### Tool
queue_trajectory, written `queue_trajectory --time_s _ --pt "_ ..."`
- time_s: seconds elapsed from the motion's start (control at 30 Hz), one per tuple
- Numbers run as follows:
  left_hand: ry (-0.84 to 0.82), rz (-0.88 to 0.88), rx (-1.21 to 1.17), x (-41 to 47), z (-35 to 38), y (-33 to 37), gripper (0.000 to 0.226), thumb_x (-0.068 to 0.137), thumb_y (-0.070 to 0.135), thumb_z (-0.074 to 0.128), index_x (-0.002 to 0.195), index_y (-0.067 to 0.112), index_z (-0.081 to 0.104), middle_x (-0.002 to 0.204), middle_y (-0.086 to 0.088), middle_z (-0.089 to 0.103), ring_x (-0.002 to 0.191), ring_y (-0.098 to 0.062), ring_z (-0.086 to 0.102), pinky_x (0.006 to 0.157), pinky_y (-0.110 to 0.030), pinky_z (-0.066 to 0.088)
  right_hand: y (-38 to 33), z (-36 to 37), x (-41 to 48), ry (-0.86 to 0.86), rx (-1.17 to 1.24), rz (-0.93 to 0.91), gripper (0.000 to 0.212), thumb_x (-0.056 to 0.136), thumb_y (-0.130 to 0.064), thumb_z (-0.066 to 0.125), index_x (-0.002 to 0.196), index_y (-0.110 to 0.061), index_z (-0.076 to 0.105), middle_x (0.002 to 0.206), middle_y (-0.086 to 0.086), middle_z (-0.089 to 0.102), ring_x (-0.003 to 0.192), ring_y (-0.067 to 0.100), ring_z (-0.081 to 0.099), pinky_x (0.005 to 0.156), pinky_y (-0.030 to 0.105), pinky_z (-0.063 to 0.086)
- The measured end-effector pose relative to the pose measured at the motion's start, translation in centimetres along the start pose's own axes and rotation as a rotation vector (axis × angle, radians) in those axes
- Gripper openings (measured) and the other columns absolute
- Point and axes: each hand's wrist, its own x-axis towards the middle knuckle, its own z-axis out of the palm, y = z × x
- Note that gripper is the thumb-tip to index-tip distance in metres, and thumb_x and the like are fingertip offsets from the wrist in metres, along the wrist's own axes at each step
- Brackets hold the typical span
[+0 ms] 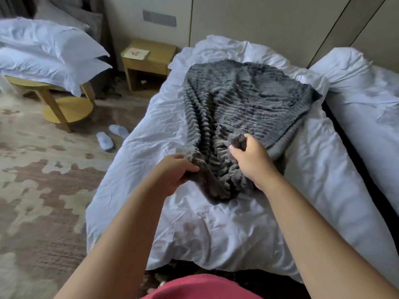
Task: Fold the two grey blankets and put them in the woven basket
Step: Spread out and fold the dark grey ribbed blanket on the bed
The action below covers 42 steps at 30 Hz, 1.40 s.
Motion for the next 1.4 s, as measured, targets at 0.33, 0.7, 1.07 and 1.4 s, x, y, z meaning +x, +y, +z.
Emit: queue_trajectory --time_s 0.33,0.7,1.07,1.4 --pt "-0.029 -0.108 -0.201 0.8 0.9 1.3 0.011 0.088 0.016 0.06 0.078 0.014 0.059 0.058 0.001 0.049 0.051 -0.008 0.043 0.04 -0.017 0.038 -1.4 3.6 -0.3 -0.091 0.015 -0.226 0.015 0.083 -0.015 0.065 0.092 -0.024 0.072 0.087 -0.01 0.068 0.081 0.006 0.061 0.068 0.005 0.043" --pt "-0.144 -0.077 -0.125 2.0 0.2 0.7 0.03 0.087 0.042 0.063 0.086 0.012 0.068 0.068 -0.001 0.066 0.051 -0.006 0.059 0.049 -0.016 0.049 -1.0 5.4 -1.1 -0.109 -0.004 -0.429 0.041 0.075 0.01 0.051 0.108 -0.007 0.07 0.103 0.003 0.065 0.094 0.004 0.054 0.085 0.0 0.036" --pt "-0.233 -0.187 -0.119 2.6 2.6 0.9 0.022 0.098 0.004 0.039 0.081 0.005 0.054 0.055 -0.007 0.058 0.039 -0.01 0.053 0.037 -0.016 0.039 3.8 6.0 1.8 0.182 -0.081 -0.332 0.023 0.077 -0.005 0.059 0.1 -0.005 0.062 0.098 0.009 0.055 0.083 0.016 0.05 0.072 0.009 0.031" --pt "-0.135 0.016 -0.769 6.9 -0.3 8.1 0.017 0.071 0.003 0.04 0.062 0.011 0.052 0.044 0.005 0.044 0.031 -0.003 0.036 0.03 -0.01 0.021 11.0 -4.2 10.9 0.388 -0.485 -0.082 0.021 0.075 -0.004 0.059 0.094 -0.01 0.063 0.1 0.017 0.059 0.09 0.041 0.058 0.07 0.043 0.046"
